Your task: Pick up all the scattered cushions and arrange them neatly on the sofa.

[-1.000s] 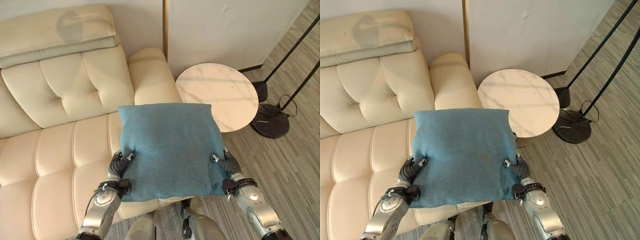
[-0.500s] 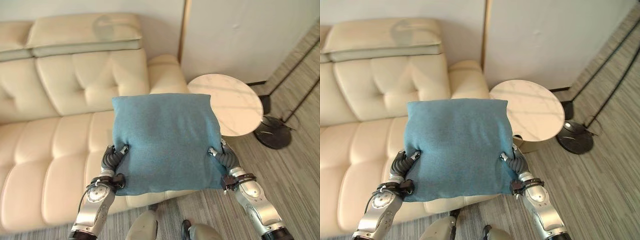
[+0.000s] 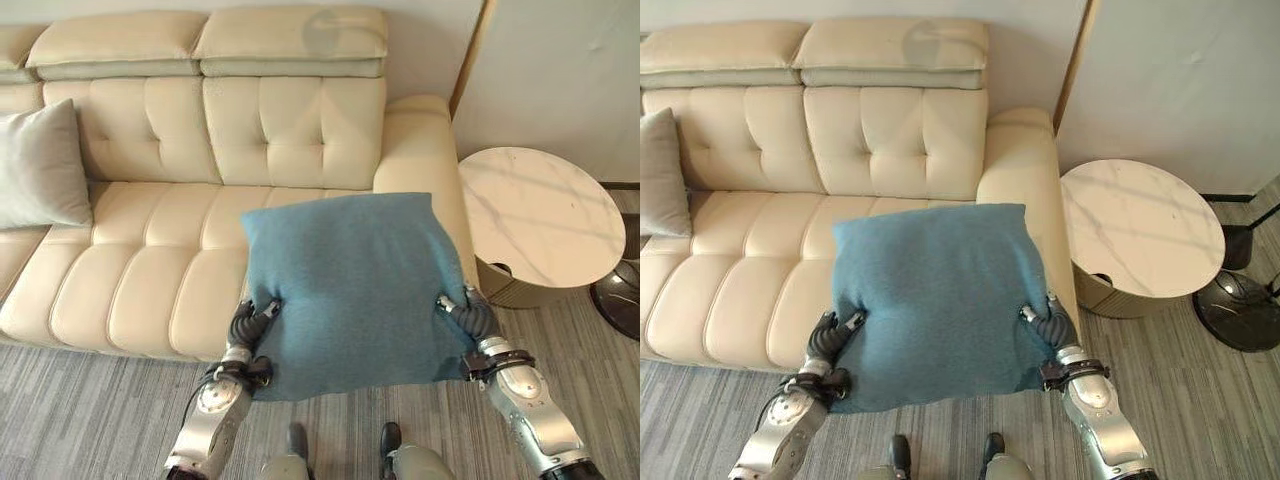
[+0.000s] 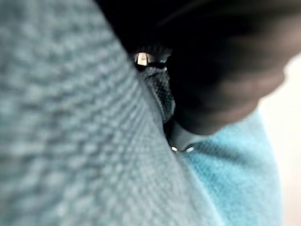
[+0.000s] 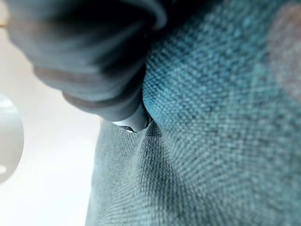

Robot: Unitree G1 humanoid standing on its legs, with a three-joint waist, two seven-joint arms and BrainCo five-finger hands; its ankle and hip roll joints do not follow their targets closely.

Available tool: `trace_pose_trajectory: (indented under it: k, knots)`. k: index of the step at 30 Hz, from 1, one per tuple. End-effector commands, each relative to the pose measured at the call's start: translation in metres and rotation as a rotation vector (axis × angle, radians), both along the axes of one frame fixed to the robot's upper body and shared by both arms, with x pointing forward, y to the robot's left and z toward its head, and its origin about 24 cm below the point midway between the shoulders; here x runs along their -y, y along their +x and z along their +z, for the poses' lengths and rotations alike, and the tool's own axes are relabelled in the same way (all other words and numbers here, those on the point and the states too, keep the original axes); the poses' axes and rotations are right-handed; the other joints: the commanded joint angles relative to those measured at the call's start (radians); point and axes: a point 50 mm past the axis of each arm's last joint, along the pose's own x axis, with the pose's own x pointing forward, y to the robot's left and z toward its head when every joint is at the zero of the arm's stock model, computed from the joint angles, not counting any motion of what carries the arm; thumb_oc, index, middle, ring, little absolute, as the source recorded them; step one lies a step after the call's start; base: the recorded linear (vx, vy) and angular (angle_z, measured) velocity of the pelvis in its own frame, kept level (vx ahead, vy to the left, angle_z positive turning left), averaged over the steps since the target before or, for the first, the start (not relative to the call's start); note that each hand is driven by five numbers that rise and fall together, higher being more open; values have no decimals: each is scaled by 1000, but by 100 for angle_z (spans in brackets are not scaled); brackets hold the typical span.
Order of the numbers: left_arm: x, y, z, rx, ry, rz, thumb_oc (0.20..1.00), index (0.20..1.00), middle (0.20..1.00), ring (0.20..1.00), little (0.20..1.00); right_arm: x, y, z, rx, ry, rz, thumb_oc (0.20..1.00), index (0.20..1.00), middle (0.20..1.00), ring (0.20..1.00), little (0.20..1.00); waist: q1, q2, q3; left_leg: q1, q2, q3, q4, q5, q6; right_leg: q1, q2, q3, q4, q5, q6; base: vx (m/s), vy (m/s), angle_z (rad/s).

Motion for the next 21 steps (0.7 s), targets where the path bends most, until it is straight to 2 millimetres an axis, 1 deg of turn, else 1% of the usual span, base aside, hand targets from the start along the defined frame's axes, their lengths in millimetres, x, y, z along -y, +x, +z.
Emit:
trace_pose_trajectory:
  k: [1,3,4,5,6,7,8,9,11,12,13,14,15,16,17,18,19,21]
  knots:
    - [11,6,38,223,-7,-94,200,200,200,200,200,-39,8,44,253,123,158,200,200,200,200,200,6,-40,-54,-33,-9,5,73,-116,-31,25,17,-6,-135,20,52,50,147,12]
    - [8,4,37,217,4,-90,200,200,200,200,200,-42,8,43,246,129,169,200,200,200,200,200,13,-50,-51,-38,-21,-3,91,-136,-19,32,6,2,-124,21,58,54,202,4]
    - [5,3,36,210,13,-88,200,200,200,200,200,-44,8,42,237,132,180,200,200,200,200,200,23,-59,-49,-49,-33,-15,126,-158,-7,33,-10,11,-112,22,66,66,306,-4]
    - [3,3,36,209,21,-81,200,200,200,200,200,-46,8,41,236,141,190,200,200,200,200,200,29,-61,-44,-51,-40,-20,145,-173,-1,34,-20,18,-100,19,74,49,286,-5]
    - [1,2,36,207,24,-77,200,200,200,200,200,-47,8,41,232,144,190,200,200,200,200,200,33,-64,-47,-61,-48,-26,157,-178,6,28,-28,21,-91,20,76,83,408,-11]
    - [-4,0,35,197,35,-68,200,200,200,200,200,-51,8,41,235,158,202,200,200,200,200,200,45,-64,-44,-63,-70,-34,172,-204,31,15,-57,36,-32,9,86,51,283,-4]
    - [-4,0,35,198,35,-68,200,200,200,200,200,-51,8,41,235,158,202,200,200,200,200,200,45,-65,-47,-67,-71,-34,170,-201,31,11,-57,36,-33,12,86,109,411,-6]
    - [-9,0,35,190,52,-62,200,200,200,200,200,-52,7,41,236,163,208,200,200,200,200,200,49,-64,-37,-66,-88,-52,189,-216,49,-10,-80,48,60,7,90,64,220,-1]
    - [-12,0,34,183,69,-55,200,200,200,200,200,-53,5,41,234,168,211,200,200,200,200,200,49,-60,-34,-68,-95,-67,192,-222,60,-48,-73,72,132,8,89,84,204,5]
    - [-13,0,33,177,73,-53,200,200,200,200,200,-53,5,39,229,170,204,200,200,200,200,200,45,-60,-31,-58,-102,-79,187,-225,63,-66,-55,95,150,7,86,215,174,26]
    - [-14,-1,31,170,74,-52,200,200,200,200,200,-51,4,36,213,166,206,200,200,200,200,200,37,-60,-30,-30,-121,-99,170,-230,67,-98,-6,127,115,3,76,189,126,28]
    - [-14,-1,31,169,74,-52,200,200,200,200,200,-51,4,36,213,166,206,200,200,200,200,200,37,-59,-29,-29,-121,-99,169,-231,66,-96,-5,127,114,3,75,214,95,38]
    - [-15,-2,31,170,78,-53,200,200,200,200,200,-52,5,37,214,172,212,200,200,200,200,200,38,-60,-26,-18,-124,-98,162,-236,67,-119,1,110,101,13,73,61,11,39]
    - [-15,-2,31,170,78,-52,200,200,200,200,200,-52,5,37,214,172,212,200,200,200,200,200,37,-60,-26,-16,-123,-99,162,-237,67,-118,1,110,101,13,72,155,20,33]
    - [-14,-2,31,167,82,-62,200,200,200,200,200,-52,6,38,218,176,216,200,200,200,200,200,31,-66,-17,5,-132,-108,155,-246,69,-156,18,94,70,34,74,100,7,21]
    - [-14,-2,30,167,81,-62,200,200,200,200,200,-52,6,38,218,176,216,200,200,200,200,200,31,-65,-16,6,-131,-109,156,-247,68,-154,19,93,70,34,74,252,40,1]
    - [-12,-2,28,158,78,-65,200,200,200,200,200,-50,6,40,226,177,214,200,200,200,200,200,19,-72,-4,40,-152,-125,152,-263,68,-201,39,77,21,64,80,229,36,13]
    - [-12,-1,27,154,83,-66,200,200,200,200,200,-48,5,39,221,169,220,200,200,200,200,200,11,-73,2,70,-167,-138,153,-278,62,-223,47,40,-23,84,88,242,17,11]
